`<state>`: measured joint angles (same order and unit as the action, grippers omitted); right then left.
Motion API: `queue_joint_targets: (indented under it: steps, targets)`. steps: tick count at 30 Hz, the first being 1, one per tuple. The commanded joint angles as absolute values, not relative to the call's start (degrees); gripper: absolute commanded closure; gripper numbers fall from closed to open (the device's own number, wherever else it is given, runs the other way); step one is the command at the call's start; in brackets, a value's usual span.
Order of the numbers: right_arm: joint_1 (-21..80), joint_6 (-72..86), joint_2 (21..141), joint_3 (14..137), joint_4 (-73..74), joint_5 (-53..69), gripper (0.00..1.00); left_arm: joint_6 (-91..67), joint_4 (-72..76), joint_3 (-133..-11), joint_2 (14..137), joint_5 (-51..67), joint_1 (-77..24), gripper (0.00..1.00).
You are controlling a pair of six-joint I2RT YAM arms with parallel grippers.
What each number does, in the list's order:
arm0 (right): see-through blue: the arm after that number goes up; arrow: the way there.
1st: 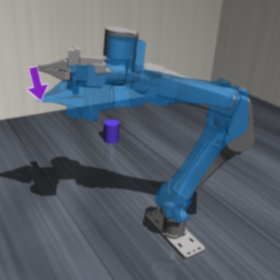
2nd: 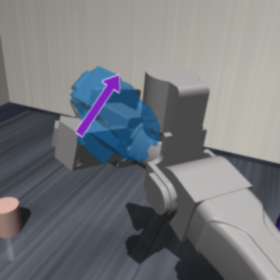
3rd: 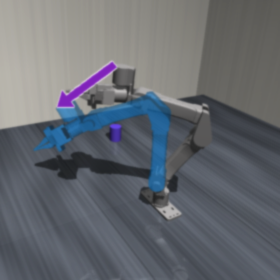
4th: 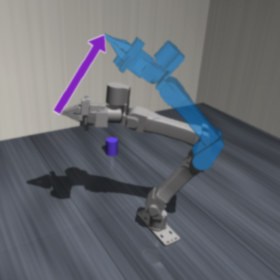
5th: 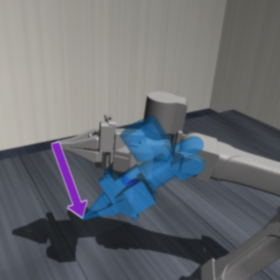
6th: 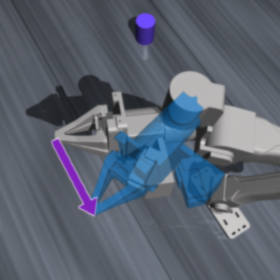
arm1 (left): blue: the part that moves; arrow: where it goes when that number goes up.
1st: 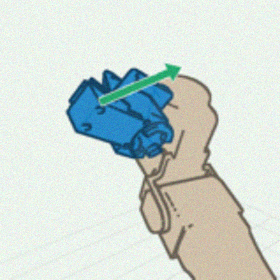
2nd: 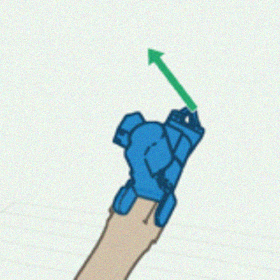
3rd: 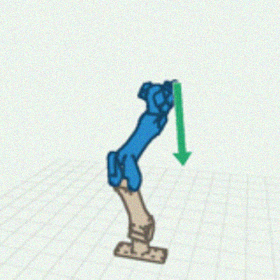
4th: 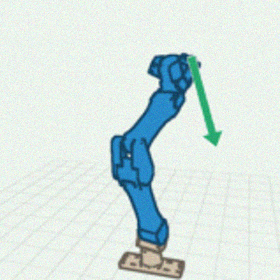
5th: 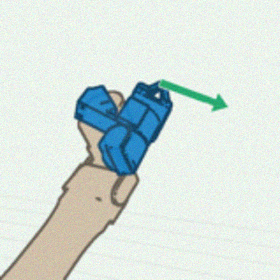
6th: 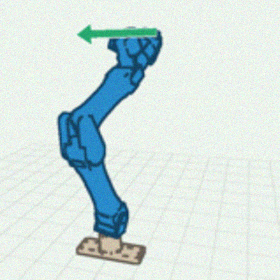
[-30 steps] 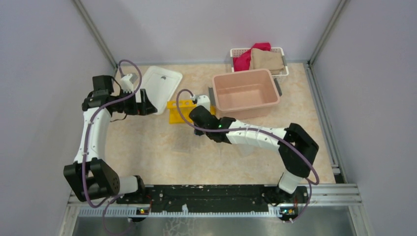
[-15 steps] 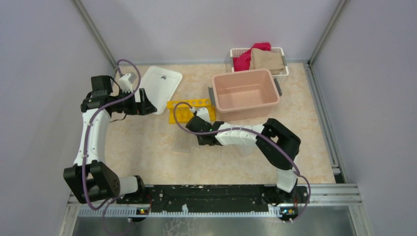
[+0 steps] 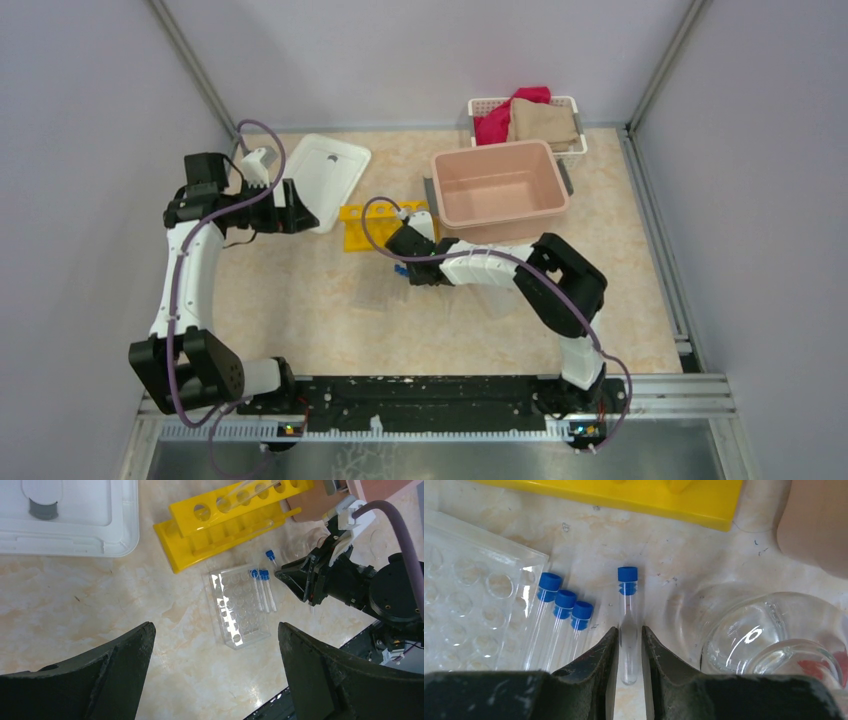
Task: Organize the chemistry lab equipment
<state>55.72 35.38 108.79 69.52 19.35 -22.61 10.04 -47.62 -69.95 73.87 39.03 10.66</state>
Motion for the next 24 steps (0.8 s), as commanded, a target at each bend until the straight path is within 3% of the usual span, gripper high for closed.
queue_joint_targets:
  steps: [1, 10, 16, 24]
  targets:
    - [55.1, 34.0, 110.4, 71.9, 17.1, -22.1, 0.77, 9.2, -47.4, -72.1, 73.2, 40.5, 10.9, 0.01]
    - [53.8, 31.6, 112.8, 74.5, 16.5, -21.4, 0.76, 9.4, -47.3, -72.1, 73.2, 41.3, 11.0, 0.01]
    - [53.6, 31.9, 111.0, 74.1, 16.9, -22.8, 1.0, 9.8, -47.2, -71.3, 73.1, 42.6, 10.9, 0.01]
    - [55.5, 32.7, 97.2, 69.2, 15.7, -24.2, 1.0, 10.7, -48.7, -71.6, 72.7, 46.0, 10.9, 0.01]
